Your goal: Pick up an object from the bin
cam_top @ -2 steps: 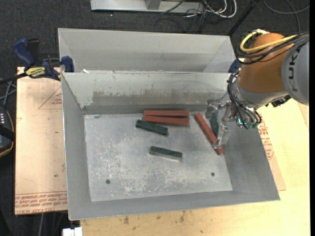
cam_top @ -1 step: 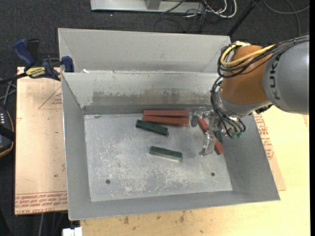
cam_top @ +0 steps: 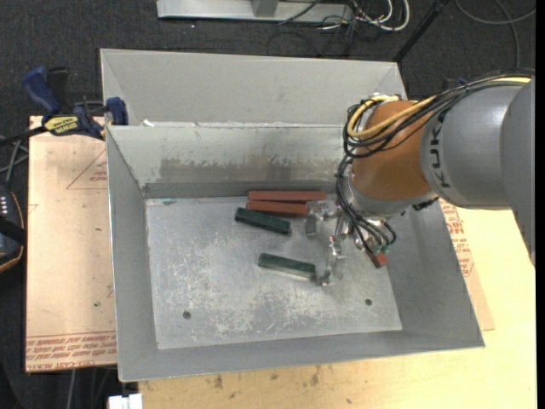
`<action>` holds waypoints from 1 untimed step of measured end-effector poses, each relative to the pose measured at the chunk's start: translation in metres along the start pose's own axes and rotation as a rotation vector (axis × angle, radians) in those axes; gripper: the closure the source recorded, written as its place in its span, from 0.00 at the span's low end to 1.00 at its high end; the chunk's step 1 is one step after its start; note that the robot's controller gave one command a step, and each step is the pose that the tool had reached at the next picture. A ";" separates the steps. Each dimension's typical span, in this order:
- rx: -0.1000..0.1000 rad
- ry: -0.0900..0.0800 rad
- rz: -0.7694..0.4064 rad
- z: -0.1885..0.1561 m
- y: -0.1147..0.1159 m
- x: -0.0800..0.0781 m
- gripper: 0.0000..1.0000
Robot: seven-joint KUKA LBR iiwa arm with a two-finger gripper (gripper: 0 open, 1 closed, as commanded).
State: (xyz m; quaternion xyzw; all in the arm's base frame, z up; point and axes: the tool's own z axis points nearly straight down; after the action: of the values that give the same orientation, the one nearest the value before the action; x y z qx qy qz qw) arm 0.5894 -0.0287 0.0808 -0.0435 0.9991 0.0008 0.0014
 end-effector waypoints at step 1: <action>0.000 0.005 0.116 0.015 0.013 0.003 0.00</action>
Offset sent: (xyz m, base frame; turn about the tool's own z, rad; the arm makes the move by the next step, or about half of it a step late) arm -0.0167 0.0871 -0.0108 -0.3518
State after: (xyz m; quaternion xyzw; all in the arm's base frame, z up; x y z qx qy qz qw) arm 0.5855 -0.0155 0.0657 0.0145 0.9999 0.0007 -0.0012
